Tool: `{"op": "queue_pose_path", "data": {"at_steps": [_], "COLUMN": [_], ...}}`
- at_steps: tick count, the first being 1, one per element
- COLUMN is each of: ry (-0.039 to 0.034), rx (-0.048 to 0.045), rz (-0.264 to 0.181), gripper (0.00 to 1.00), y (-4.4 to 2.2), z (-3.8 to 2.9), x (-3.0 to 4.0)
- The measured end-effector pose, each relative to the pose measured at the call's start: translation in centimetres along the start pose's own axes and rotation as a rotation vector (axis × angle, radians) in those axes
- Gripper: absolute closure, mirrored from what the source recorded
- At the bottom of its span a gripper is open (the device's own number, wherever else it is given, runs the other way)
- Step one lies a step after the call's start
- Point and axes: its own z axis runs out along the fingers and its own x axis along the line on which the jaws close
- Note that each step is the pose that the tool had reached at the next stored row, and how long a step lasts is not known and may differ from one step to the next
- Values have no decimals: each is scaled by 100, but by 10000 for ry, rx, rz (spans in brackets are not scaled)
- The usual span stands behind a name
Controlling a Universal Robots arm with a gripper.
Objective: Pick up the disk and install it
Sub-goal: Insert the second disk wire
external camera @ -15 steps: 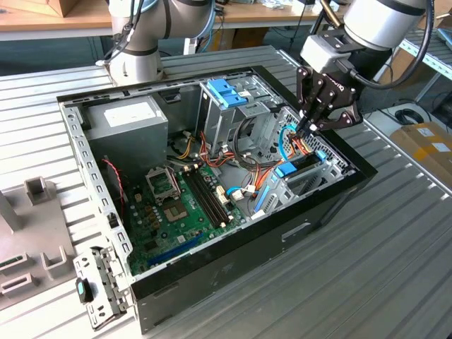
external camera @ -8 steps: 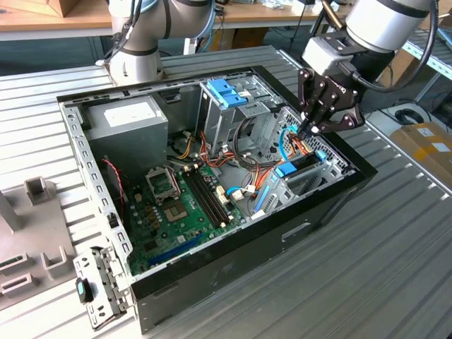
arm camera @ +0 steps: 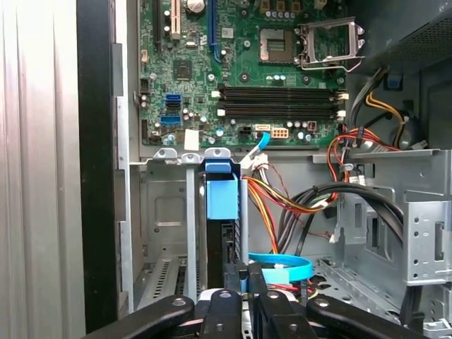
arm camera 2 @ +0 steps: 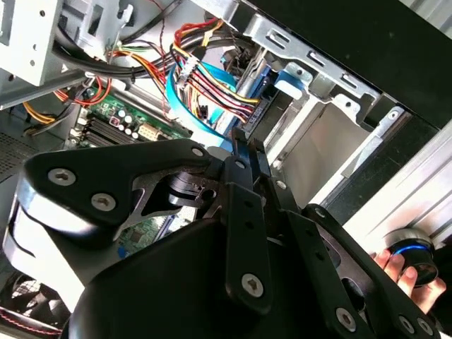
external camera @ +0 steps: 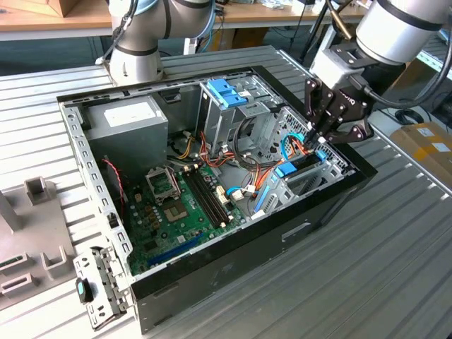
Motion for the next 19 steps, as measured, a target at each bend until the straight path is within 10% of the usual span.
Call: {"op": "queue_pose_path", "data": {"at_steps": [19], "ry": [0], "rx": [-4], "rz": [-55], "gripper": [84], "y": [30], "z": [176], "x": [16]}}
